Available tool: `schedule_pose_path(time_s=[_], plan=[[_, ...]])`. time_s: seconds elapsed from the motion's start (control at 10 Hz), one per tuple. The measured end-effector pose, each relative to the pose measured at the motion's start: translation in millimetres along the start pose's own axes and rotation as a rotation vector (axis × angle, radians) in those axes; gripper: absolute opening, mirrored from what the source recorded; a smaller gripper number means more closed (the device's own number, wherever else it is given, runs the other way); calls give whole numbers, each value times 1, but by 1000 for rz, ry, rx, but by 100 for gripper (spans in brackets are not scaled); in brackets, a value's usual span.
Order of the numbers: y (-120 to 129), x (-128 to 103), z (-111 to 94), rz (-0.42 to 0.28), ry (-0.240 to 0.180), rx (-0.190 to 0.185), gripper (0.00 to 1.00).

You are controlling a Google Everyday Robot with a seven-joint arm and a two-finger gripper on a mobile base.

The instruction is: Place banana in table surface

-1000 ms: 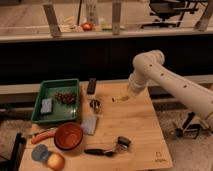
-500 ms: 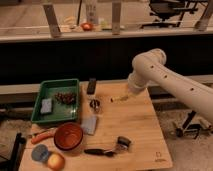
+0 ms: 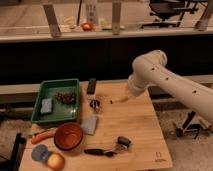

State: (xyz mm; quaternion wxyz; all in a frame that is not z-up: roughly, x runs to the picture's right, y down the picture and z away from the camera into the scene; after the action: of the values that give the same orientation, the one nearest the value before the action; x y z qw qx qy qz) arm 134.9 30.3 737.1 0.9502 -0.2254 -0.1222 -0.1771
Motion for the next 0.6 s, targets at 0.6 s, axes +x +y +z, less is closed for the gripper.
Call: schedule_pose_path(time_s=[0.6], plan=[[14, -3, 33, -2, -32, -18, 0]])
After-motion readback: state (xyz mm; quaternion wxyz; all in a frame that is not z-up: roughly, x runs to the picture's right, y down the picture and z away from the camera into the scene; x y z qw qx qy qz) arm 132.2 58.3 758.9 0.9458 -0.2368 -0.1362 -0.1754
